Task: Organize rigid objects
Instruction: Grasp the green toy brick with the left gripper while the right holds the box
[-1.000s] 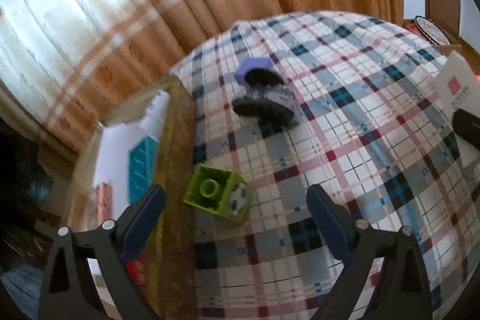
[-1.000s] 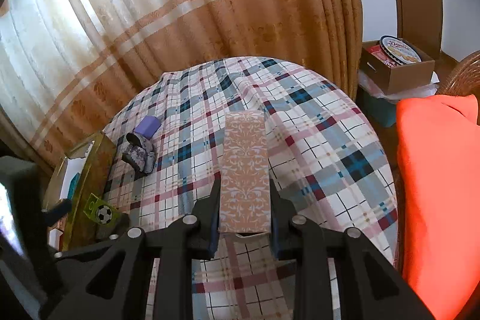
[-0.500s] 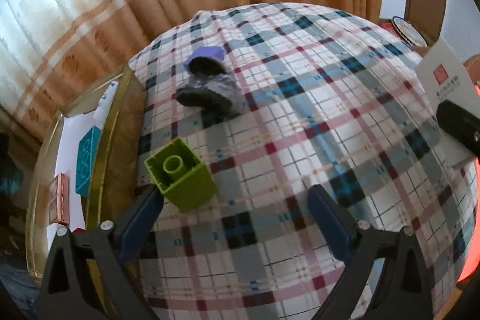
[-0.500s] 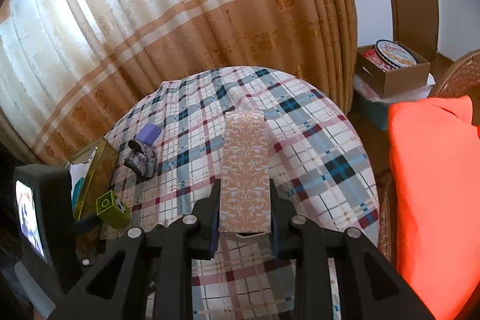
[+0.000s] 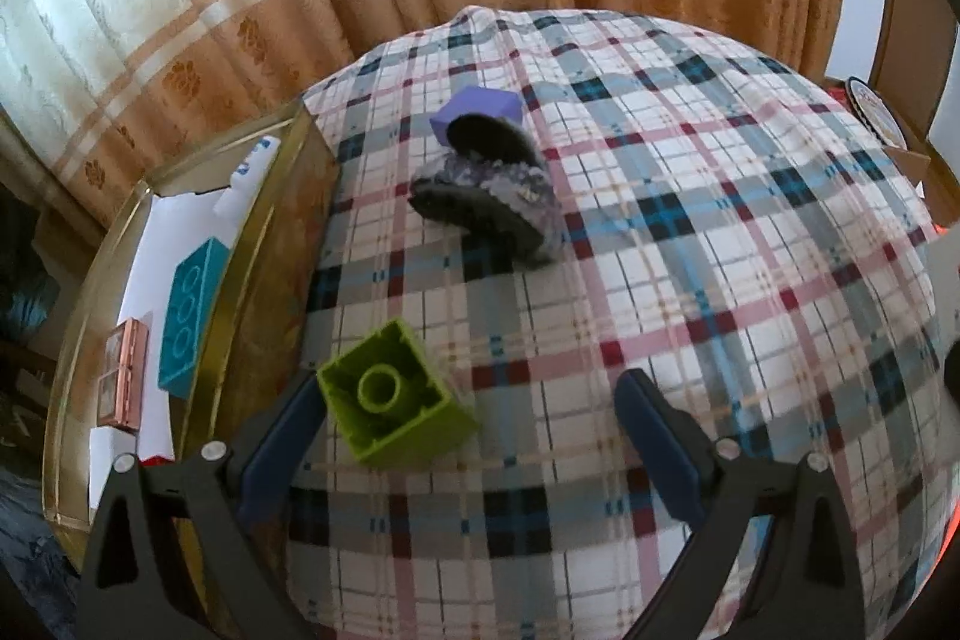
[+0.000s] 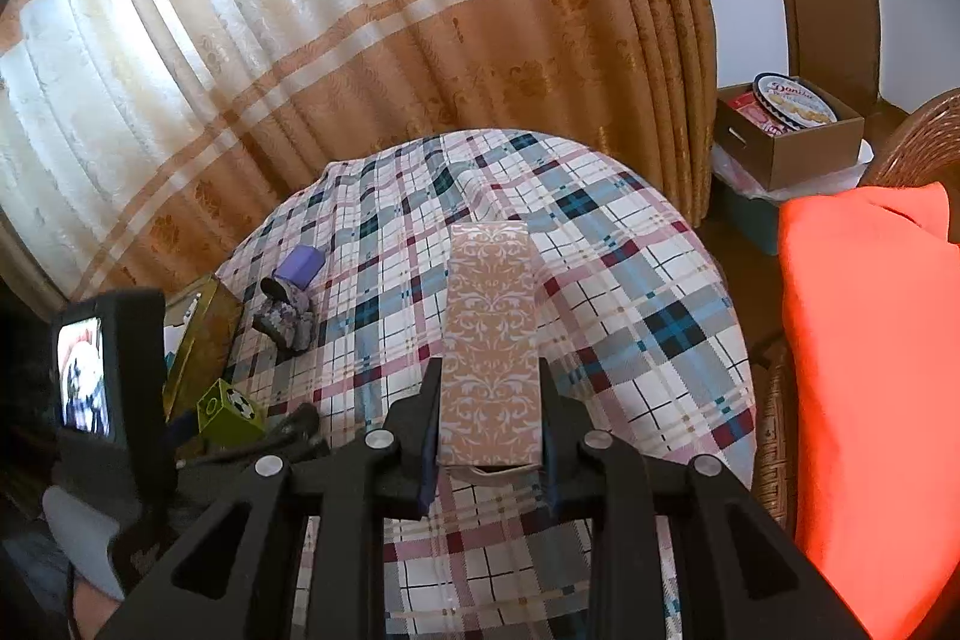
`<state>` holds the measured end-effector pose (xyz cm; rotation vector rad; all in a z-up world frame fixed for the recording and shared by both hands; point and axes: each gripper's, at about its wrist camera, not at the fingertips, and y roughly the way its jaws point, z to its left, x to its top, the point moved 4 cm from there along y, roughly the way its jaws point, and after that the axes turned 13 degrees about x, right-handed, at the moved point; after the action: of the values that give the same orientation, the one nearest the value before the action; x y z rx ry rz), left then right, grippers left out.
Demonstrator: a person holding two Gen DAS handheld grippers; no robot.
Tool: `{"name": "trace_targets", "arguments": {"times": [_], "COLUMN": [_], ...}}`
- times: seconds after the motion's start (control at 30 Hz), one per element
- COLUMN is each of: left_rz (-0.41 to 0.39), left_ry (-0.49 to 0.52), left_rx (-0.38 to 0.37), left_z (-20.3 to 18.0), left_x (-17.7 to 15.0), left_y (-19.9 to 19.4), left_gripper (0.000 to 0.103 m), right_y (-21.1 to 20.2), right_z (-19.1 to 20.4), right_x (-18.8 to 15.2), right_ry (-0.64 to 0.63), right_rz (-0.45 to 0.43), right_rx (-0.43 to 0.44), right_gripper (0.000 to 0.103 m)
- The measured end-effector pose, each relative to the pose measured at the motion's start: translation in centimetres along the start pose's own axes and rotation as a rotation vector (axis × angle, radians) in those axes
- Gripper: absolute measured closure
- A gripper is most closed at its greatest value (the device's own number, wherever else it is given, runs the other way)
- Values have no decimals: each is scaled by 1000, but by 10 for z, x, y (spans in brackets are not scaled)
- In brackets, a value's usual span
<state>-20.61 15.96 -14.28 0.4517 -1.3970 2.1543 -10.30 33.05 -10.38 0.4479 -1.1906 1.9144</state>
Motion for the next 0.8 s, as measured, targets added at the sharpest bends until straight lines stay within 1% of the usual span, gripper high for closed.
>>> {"name": "trace_targets", "arguments": {"times": [0.03, 0.07, 0.1, 0.13, 0.17, 0.2, 0.27, 0.33, 0.4, 0.47, 0.5, 0.53, 0.63, 0.77, 0.8], "left_rz": [-6, -8, -5, 4, 21, 33, 28, 24, 36, 42, 34, 23, -21, -111, -122], "left_ry": [-11, -22, -47, -70, -103, -132, -143, -153, -186, -222, -233, -233, -231, -211, -220], "left_rx": [-10, -19, -54, -86, -147, -195, -198, -224, -264, -328, -352, -361, -376, -379, -395], "left_z": [0, -1, 0, 1, 3, 4, 7, 11, 18, 24, 28, 30, 38, 52, 57], "left_x": [1, 1, 1, 0, -1, -3, -4, -6, -10, -15, -17, -19, -21, -24, -24], "left_y": [0, 0, 0, 0, 1, 2, 2, 2, 2, -1, -5, -10, -26, -53, -55], "left_gripper": [13, 25, 40, 47, 62, 69, 72, 72, 72, 73, 73, 73, 73, 73, 73], "right_y": [1, 1, 1, 1, 1, 1, 0, -1, -2, -3, -5, -6, -10, -14, -16], "right_z": [-1, -2, -2, -3, -4, -5, -7, -7, -7, -6, -5, -3, 1, 10, 12], "right_x": [-1, -1, -1, -1, -1, -1, -1, -1, -2, -2, -3, -4, -7, -10, -10], "right_ry": [2, 3, 3, 3, 3, 4, 11, 13, 15, 18, 18, 16, 15, 4, 0], "right_rz": [4, 6, 7, 7, 7, 7, 6, 3, 1, 0, -4, -8, -14, -13, -15], "right_rx": [1, 1, -1, -3, -4, -4, -3, -4, -5, -4, -2, -1, 5, 12, 12], "right_gripper": [75, 75, 75, 75, 75, 75, 75, 75, 75, 75, 75, 75, 75, 75, 75]}}
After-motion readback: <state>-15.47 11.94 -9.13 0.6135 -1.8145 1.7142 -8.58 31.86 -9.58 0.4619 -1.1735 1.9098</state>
